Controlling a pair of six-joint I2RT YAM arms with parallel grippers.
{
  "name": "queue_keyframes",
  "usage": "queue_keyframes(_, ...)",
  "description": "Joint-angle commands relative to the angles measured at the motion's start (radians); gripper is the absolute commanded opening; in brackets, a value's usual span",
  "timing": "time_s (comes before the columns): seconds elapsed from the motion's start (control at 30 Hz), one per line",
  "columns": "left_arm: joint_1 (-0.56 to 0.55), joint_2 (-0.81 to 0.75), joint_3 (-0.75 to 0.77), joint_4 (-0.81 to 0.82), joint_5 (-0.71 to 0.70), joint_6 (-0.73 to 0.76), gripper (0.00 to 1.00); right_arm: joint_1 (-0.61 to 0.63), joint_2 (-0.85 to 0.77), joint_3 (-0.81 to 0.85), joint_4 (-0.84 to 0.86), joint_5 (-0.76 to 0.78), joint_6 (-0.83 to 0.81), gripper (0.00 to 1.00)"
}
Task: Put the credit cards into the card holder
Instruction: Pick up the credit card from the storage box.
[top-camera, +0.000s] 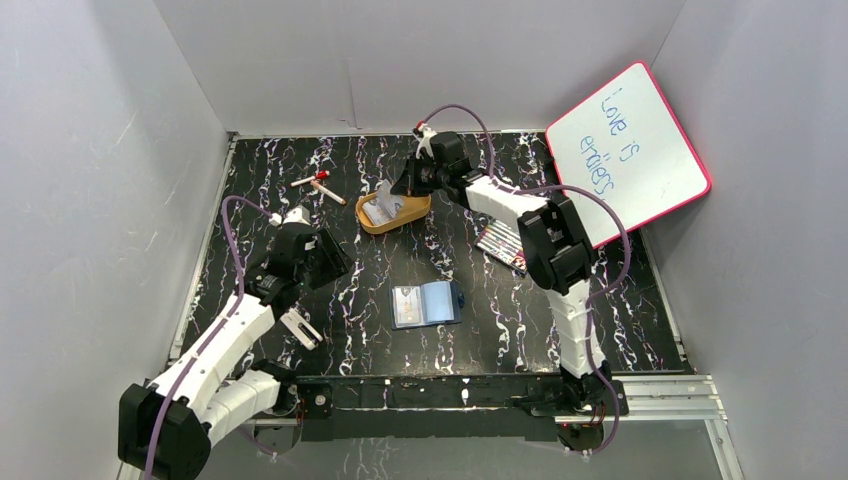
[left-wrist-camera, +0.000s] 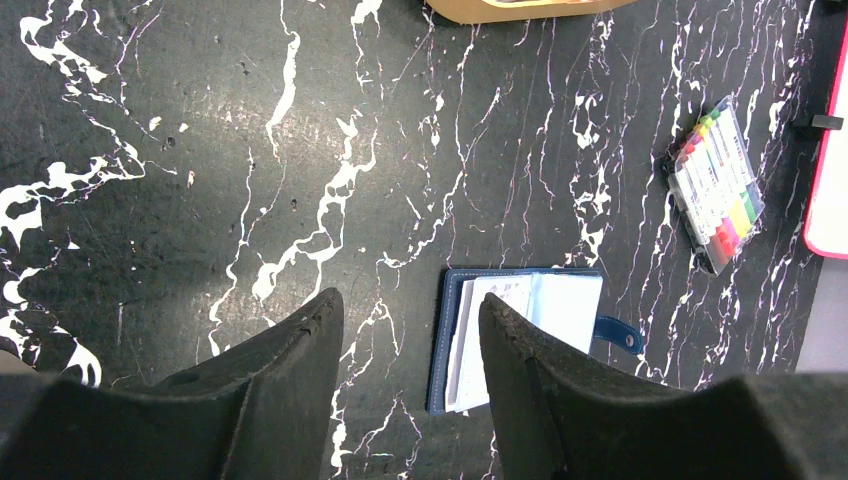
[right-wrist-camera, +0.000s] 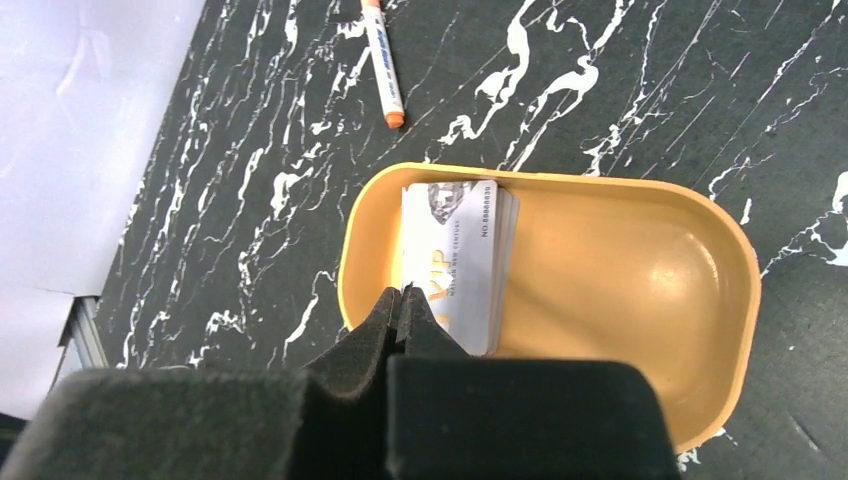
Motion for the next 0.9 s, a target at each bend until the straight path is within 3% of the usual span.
queue_keyframes(0.0,0.001,-0.036,0.002,-0.005,0.000,-0.004,0.50,-0.011,-0.097,-0.028,0.046,-0.031,0.070,0.00)
queue_keyframes(0.23,0.001,-0.085,0.040,-0.002,-0.038,-0.048,0.51,-0.031,-0.249,-0.176,0.166,-0.086,0.208,0.00)
queue_keyframes(0.4,0.001,-0.100,0.060,0.069,0.011,-0.083,0.55,-0.034,-0.437,-0.363,0.276,-0.116,0.314,0.00)
queue_keyframes(0.6,-0.002,-0.136,-0.006,0.324,0.191,-0.199,0.62,-0.035,-0.713,-0.671,0.423,-0.047,0.499,0.00)
queue_keyframes(0.7,-0.001,-0.138,-0.069,0.489,0.283,-0.269,0.65,-0.032,-0.866,-0.853,0.552,0.002,0.632,0.00)
queue_keyframes(0.87,-0.004,-0.107,-0.158,0.817,0.413,-0.409,0.70,-0.013,-1.038,-1.042,0.629,0.089,0.781,0.00)
